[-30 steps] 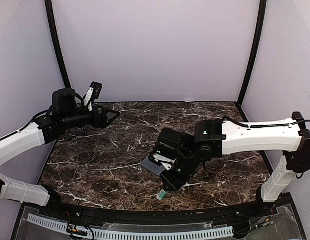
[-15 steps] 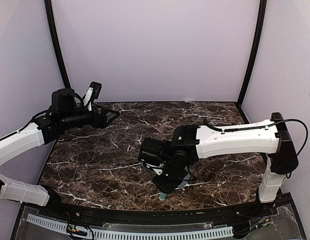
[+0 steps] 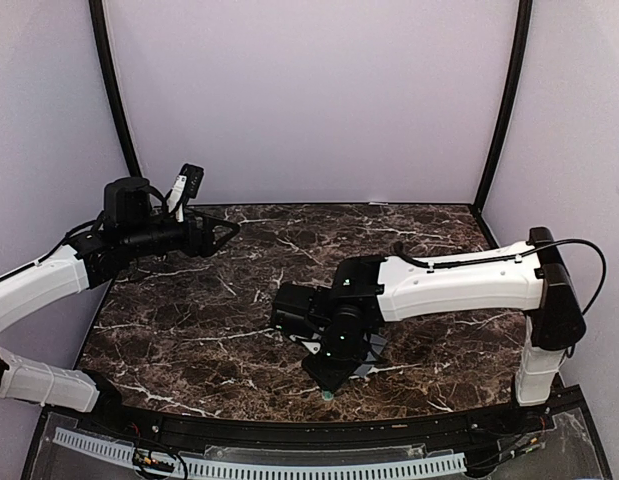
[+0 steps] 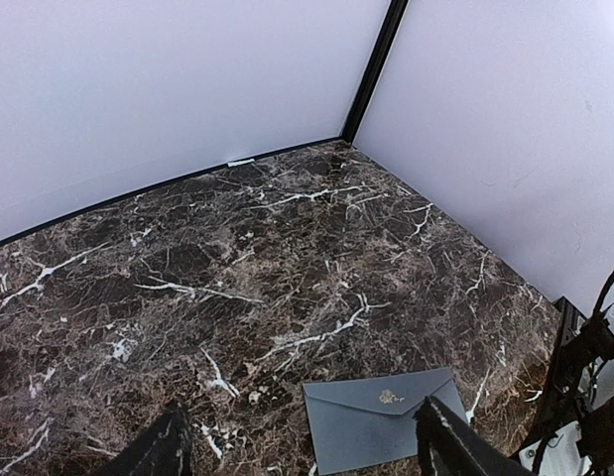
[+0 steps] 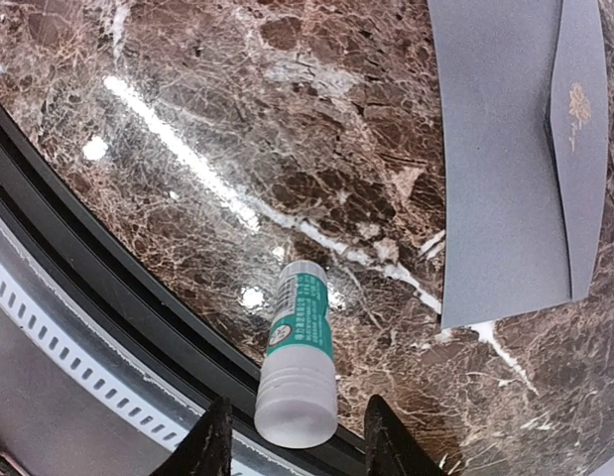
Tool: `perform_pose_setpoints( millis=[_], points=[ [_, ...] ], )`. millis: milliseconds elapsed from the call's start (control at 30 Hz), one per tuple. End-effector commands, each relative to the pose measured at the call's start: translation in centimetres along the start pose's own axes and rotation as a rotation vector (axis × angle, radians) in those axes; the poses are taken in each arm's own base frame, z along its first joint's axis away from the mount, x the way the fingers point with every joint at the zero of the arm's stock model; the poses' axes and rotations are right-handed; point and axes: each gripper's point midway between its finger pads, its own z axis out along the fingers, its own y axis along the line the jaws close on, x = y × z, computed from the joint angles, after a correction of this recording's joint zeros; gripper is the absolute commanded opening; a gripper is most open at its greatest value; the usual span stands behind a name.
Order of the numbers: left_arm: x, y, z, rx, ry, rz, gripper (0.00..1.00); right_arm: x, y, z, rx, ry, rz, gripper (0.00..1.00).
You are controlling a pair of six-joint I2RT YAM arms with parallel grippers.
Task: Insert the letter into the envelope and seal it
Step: Place the solid glue at the center of the board, then reset both arms
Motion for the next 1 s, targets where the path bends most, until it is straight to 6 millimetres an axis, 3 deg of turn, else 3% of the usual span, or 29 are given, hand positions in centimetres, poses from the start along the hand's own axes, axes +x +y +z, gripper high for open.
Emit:
perform_pose_setpoints(
  millis=[0, 267, 500, 600, 700, 767, 867, 967],
  points=[
    [0.3, 0.0, 0.0, 0.006, 0.006, -0.007, 0.76, -0.7, 0.7, -0.8, -0.015, -0.037, -0.004, 0.51],
    [0.1, 0.0, -0.1, 0.000, 0.004, -0.003, 0.76, -2.3, 1.0, -2.6, -0.038, -0.126, 0.009, 0.80],
    [-0.6, 0.4, -0.1, -0.033, 0.011, -0.116, 0.76, -5.4, 0.8, -7.1, -0.070, -0.293, 0.033, 0.98],
    [-1.4, 1.2, -0.1, -0.069, -0.059, -0.139, 0.76, -7.4, -0.6, -9.1, -0.095, -0.400, 0.075, 0.99],
    [-2.0, 2.5, 0.7, -0.122, -0.098, -0.141, 0.78, -10.5, -3.5, -11.4, -0.134, -0.561, 0.140, 0.99],
    [-1.8, 3.3, 2.0, -0.131, -0.087, -0.129, 0.79, -11.6, -6.5, -12.2, -0.136, -0.643, 0.187, 0.99],
    [-0.8, 5.3, 3.8, -0.137, -0.071, -0.130, 0.80, -13.3, -12.3, -13.2, -0.129, -0.792, 0.269, 0.99],
    [-0.5, 7.8, 3.8, -0.136, -0.114, -0.162, 0.80, -12.8, -19.3, -11.5, -0.093, -0.837, 0.365, 0.99]
  ],
)
